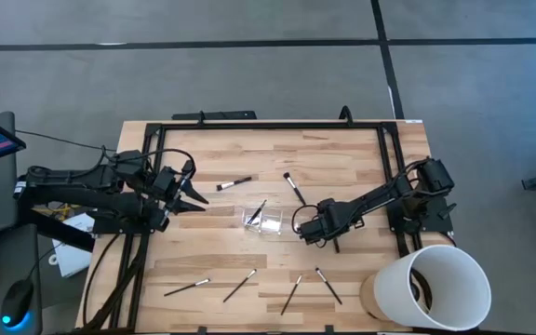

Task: Put items in baskets/containers
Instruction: Put the highlighter brush into the right section of the transparent organizer

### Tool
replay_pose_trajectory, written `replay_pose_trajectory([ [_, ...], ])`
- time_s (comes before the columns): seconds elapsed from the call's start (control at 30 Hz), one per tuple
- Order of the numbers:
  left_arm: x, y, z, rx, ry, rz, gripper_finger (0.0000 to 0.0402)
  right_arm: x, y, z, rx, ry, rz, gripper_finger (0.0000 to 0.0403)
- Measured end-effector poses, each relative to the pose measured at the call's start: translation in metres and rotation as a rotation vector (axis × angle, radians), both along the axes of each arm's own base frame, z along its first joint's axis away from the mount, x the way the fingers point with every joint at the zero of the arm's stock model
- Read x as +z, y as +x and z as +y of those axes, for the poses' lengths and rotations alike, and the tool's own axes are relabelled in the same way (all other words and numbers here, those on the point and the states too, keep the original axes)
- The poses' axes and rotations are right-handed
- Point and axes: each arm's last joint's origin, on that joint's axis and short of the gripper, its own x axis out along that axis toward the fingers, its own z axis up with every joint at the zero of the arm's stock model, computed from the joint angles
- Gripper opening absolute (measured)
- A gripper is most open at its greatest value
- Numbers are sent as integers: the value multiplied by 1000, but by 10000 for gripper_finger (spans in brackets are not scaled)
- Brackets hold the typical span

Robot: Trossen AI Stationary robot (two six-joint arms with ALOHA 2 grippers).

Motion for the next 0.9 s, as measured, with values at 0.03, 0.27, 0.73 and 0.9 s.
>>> replay_pose_trajectory([
  [0.03,0,0,0,0,0,0,81,0,0,0,8,-2,0,62],
  [0.27,-2,0,0,0,0,18,81,0,-2,4,74,-22,7,47],
  [0.73,-9,1,-1,-6,0,43,81,81,-11,45,144,-600,-486,49],
  [0.9,-8,0,-1,-5,-16,43,81,91,15,54,288,-753,-665,50],
])
